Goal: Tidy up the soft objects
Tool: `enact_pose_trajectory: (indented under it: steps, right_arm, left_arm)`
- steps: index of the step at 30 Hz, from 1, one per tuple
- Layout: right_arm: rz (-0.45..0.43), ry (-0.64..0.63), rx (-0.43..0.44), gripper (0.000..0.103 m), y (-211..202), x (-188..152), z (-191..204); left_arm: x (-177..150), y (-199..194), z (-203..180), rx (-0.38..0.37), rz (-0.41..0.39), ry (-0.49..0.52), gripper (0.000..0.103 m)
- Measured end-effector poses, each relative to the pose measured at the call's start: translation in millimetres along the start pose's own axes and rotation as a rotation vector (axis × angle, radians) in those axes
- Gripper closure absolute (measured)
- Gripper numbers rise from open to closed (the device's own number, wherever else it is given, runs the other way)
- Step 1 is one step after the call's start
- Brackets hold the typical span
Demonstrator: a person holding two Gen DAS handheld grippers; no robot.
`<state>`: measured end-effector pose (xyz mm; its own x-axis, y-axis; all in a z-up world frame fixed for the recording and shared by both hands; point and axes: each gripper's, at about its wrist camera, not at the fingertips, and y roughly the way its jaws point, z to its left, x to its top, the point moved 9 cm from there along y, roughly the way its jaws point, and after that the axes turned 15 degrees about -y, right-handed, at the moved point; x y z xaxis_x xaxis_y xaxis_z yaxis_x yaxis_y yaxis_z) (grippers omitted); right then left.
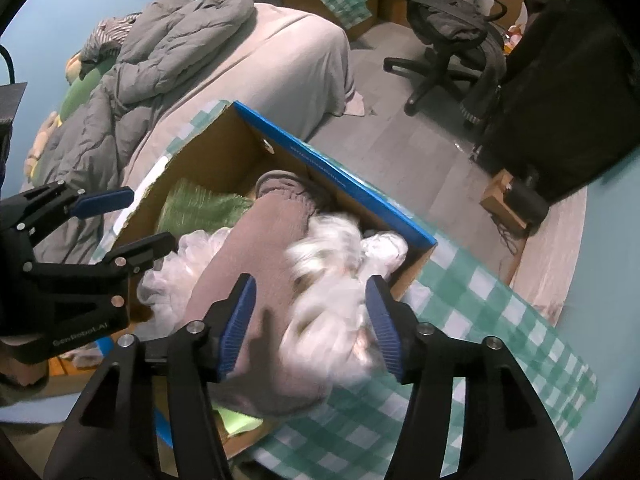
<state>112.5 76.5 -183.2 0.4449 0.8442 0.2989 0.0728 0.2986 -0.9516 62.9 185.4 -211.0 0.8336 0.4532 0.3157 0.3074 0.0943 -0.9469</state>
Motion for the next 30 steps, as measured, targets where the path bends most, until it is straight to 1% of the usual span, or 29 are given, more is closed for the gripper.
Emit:
enact_pose_trajectory:
  steps: [5, 7, 8, 11, 13, 14, 15, 17, 22, 25, 30]
  right_arm:
    - [-0.011, 0.017, -0.004, 0.040, -9.5, -3.5, -0.1]
    - [-0.020, 0.025, -0.008, 0.038, -16.9, -7.1, -1.2]
    - [-0.025, 0.030, -0.009, 0.036, -19.7, -7.8, -1.3]
    - [-0.043, 0.041, -0.017, 0.035, -30.3, -10.6, -2.5]
    - [-0.056, 0.045, -0.017, 0.035, -37.3, -12.6, -2.8]
    - [-0.062, 0.051, -0.018, 0.035, -41.5, -13.3, -3.1]
    - [-0.068, 0.054, -0.019, 0.035, -44.7, -14.2, -2.8]
    - [-0.079, 0.055, -0.026, 0.034, -52.6, -15.9, -3.7]
    - [-0.108, 0.066, -0.046, 0.033, -70.8, -20.5, -6.8]
    - [-0.130, 0.081, -0.051, 0.032, -83.0, -25.0, -9.7]
    - [-0.148, 0.094, -0.069, 0.032, -99.8, -35.8, -12.7]
  left_arm:
    - [-4.6, -10.1, 2.0, -0.004, 0.000, -0.014, 0.043]
    - [-7.5, -16.0, 0.5, -0.009, -0.002, -0.020, 0.042]
    - [-8.4, -19.4, -0.2, -0.010, -0.005, -0.022, 0.040]
    - [-10.6, -31.1, -1.8, -0.012, -0.021, -0.025, 0.036]
    - [-12.7, -39.5, -2.9, -0.012, -0.029, -0.026, 0.030]
    - [-13.1, -44.5, -3.7, -0.012, -0.039, -0.027, 0.027]
    - [-13.1, -50.0, -4.0, -0.007, -0.055, -0.029, 0.025]
    - [-13.7, -58.7, -4.2, 0.005, -0.077, -0.031, 0.024]
    - [-18.8, -78.4, -6.8, 0.010, -0.093, -0.046, 0.023]
    - [-21.9, -90.7, -11.5, 0.005, -0.103, -0.054, 0.017]
    - [-29.3, -105.9, -22.7, 0.012, -0.125, -0.048, 0.016]
